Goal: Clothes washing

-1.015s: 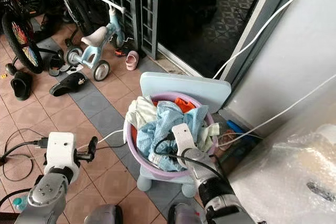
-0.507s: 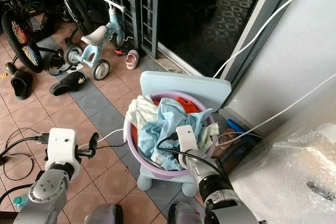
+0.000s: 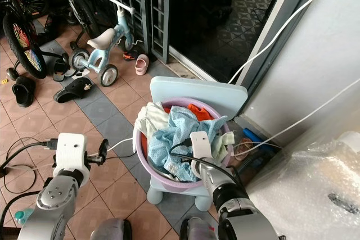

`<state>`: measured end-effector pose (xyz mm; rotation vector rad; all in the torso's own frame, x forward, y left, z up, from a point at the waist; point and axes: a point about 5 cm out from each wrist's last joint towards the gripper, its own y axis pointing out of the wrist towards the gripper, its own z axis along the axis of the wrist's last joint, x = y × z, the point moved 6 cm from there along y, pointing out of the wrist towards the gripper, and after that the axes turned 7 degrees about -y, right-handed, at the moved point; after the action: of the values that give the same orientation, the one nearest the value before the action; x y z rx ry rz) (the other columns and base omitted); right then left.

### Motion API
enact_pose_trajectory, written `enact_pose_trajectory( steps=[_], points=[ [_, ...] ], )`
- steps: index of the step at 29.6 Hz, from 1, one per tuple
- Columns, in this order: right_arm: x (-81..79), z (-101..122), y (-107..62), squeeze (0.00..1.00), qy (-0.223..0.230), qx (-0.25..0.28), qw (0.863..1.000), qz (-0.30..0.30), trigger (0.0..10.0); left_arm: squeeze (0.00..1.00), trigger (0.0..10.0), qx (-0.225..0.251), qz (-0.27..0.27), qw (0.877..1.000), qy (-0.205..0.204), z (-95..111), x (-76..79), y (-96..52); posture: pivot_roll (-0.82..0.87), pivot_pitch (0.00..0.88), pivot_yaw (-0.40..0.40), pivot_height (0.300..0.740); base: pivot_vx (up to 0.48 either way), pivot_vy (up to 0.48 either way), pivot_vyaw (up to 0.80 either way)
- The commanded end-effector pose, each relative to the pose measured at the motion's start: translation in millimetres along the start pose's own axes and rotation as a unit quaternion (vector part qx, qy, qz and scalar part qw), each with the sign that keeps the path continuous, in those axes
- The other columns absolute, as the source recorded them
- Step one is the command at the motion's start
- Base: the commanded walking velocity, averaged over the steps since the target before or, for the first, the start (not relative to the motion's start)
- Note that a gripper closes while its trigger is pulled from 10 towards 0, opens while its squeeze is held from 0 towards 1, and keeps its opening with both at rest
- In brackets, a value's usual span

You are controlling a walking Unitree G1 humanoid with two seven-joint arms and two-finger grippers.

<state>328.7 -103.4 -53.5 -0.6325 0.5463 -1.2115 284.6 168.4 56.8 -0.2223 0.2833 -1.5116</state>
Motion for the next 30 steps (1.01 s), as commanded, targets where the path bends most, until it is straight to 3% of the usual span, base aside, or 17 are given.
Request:
enact_pose_trajectory(
  steps=[1,3,7,10,11,13,14,16,18,19,21,22,24,30],
  points=[
    [1.5,5,-0.1,0.0,0.015,0.008,1.0,0.002,0.0,0.0,10.0,0.0,-0.002,1.0,0.005,-1,4.0,1.0,0.07,0.06,-0.045,0.74,0.0,0.0,0.0],
    [-1.6,21,-3.1,0.0,0.049,0.046,0.997,0.026,0.0,0.0,10.0,0.015,-0.011,1.0,0.018,8,6.4,5.4,0.05,0.054,-0.047,0.74,0.0,0.0,0.0],
    [-2.3,33,-6.7,0.0,0.061,0.075,0.995,0.04,0.0,0.0,10.0,0.012,-0.003,1.0,0.026,8,4.8,8.9,0.04,0.05,-0.031,0.74,0.0,0.0,0.0],
    [1.2,75,-30.2,0.0,0.086,0.191,0.976,0.05,0.0,0.0,10.0,0.015,0.017,1.0,0.009,5,0.3,3.7,0.02,0.034,-0.017,0.74,0.0,0.0,0.0],
    [1.2,75,-30.2,0.0,0.086,0.191,0.976,0.05,0.0,0.0,10.0,0.015,0.017,1.0,0.009,5,0.3,3.7,0.02,0.034,-0.017,0.74,0.0,0.0,0.0],
    [13.9,99,-54.2,0.0,0.087,0.272,0.958,0.021,0.0,0.0,10.0,0.013,0.009,1.0,0.015,-1,6.3,3.2,0.01,0.022,-0.011,0.74,0.0,0.0,0.0],
    [13.9,99,-54.2,0.0,0.087,0.272,0.958,0.021,0.0,0.0,10.0,0.013,0.009,1.0,0.015,-1,6.3,3.2,0.01,0.022,-0.011,0.74,0.0,0.0,0.0],
    [26.0,111,-80.4,0.0,0.062,0.332,0.941,-0.015,0.0,0.0,10.0,0.029,-0.011,0.999,0.012,7,16.6,8.8,0.0,0.0,-0.001,0.74,0.0,0.0,0.0],
    [27.8,112,-87.6,0.0,0.045,0.347,0.937,-0.023,0.0,0.0,10.0,0.032,-0.016,0.999,0.01,8,19.2,11.3,-0.01,0.0,-0.001,0.74,0.0,0.0,0.0],
    [30.3,112,-95.1,0.0,0.013,0.356,0.933,-0.04,0.0,0.0,10.0,0.035,-0.025,0.999,0.01,10,23.4,16.3,-0.02,0.0,0.006,0.74,0.0,0.0,0.0],
    [32.4,110,-100.4,0.0,0.002,0.36,0.931,-0.053,4.5,0.0,10.0,0.039,-0.038,0.998,0.012,14,29.3,21.0,-0.03,0.0,0.019,0.74,0.0,0.0,0.0],
    [32.3,109,-102.8,0.0,0.005,0.361,0.931,-0.053,4.5,0.0,10.0,0.041,-0.043,0.998,0.013,16,31.4,22.8,-0.04,0.0,0.021,0.74,0.0,0.0,0.0],
    [31.6,111,-105.4,0.0,0.008,0.363,0.93,-0.056,10.0,0.0,10.0,0.048,-0.05,0.998,0.013,21,34.1,25.6,-0.04,0.0,0.032,0.74,0.0,0.0,0.0],
    [27.4,130,-113.4,0.0,-0.009,0.385,0.921,-0.06,10.0,0.0,10.0,0.054,-0.052,0.997,0.014,24,34.5,29.9,-0.05,0.0,0.042,0.74,0.0,0.0,-0.34]
  ],
)
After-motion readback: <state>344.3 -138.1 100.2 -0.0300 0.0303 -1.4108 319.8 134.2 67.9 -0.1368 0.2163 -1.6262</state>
